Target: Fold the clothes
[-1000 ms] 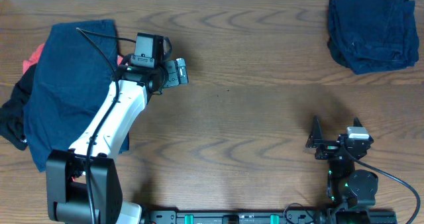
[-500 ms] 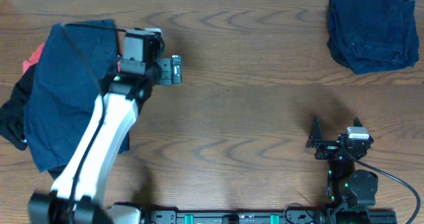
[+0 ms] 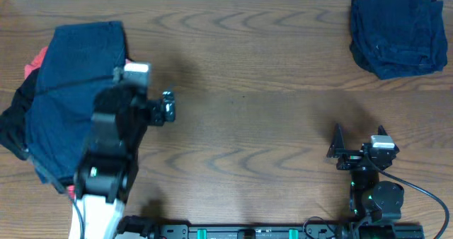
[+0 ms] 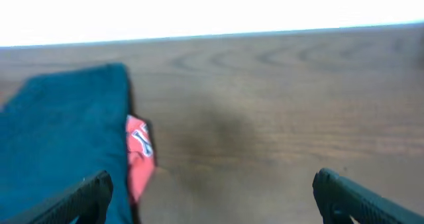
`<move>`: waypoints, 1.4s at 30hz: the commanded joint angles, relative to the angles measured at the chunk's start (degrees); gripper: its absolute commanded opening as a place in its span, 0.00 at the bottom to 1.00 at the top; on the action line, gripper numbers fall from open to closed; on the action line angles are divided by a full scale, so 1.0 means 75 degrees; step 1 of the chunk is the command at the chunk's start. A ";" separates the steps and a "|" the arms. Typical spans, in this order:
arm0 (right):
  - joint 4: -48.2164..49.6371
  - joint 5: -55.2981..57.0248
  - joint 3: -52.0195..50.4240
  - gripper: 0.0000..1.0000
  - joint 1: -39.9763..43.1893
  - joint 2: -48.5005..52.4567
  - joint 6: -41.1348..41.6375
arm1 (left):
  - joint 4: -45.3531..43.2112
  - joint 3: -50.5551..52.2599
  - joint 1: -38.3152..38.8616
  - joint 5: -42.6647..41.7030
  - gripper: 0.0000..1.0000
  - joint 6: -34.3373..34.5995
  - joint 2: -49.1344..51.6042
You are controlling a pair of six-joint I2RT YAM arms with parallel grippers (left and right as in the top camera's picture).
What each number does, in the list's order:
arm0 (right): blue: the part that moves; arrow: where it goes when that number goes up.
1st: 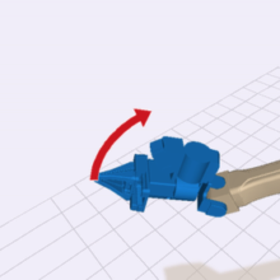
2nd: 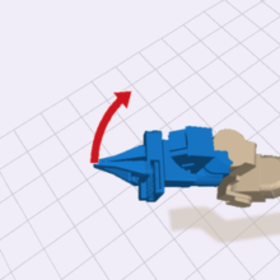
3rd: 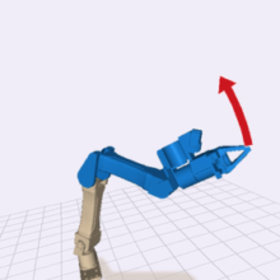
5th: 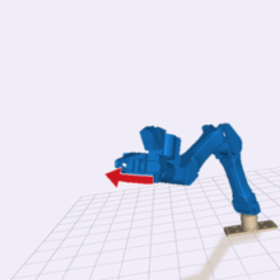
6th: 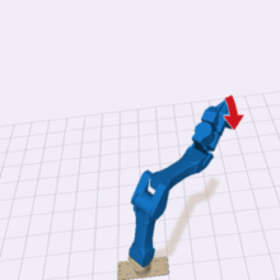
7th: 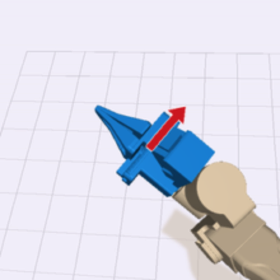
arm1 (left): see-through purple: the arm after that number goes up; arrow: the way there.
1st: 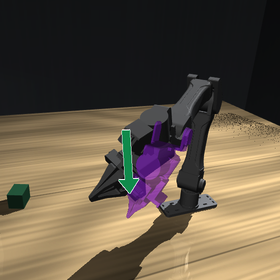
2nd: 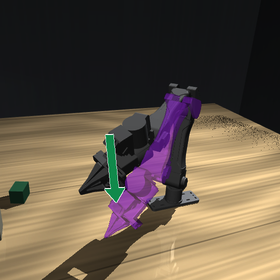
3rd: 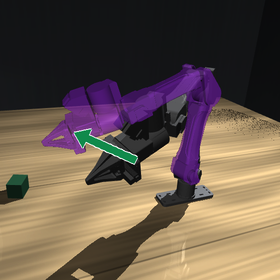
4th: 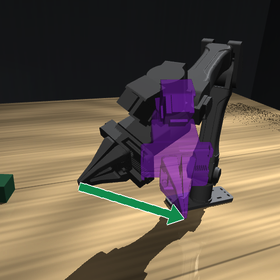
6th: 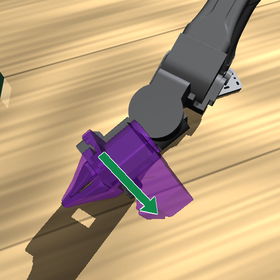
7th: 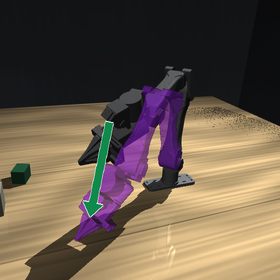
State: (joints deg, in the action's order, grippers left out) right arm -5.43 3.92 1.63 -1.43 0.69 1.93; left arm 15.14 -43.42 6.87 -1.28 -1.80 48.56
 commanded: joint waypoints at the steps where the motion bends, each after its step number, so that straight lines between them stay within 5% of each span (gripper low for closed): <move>1: 0.0006 0.0073 -0.0076 0.99 -0.0067 -0.0055 0.0082 | -0.0589 0.0915 -0.0291 0.0029 0.98 0.0026 -0.0801; 10: 0.0006 0.0073 -0.0076 0.99 -0.0067 -0.0055 0.0082 | -0.3217 0.3620 -0.1026 -0.0493 0.98 0.0335 -0.2836; 17: 0.0006 0.0073 -0.0076 0.99 -0.0067 -0.0055 0.0082 | -0.4109 0.5205 -0.1151 -0.0554 0.98 0.0338 -0.4092; 42: 0.0006 0.0073 -0.0076 0.99 -0.0067 -0.0055 0.0082 | -0.1518 0.5759 -0.1195 -0.0533 0.98 0.0122 -0.6461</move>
State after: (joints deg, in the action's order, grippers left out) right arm -5.32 3.92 1.37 -1.48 0.67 1.96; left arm 0.97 -0.67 -1.83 -4.64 -0.03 0.73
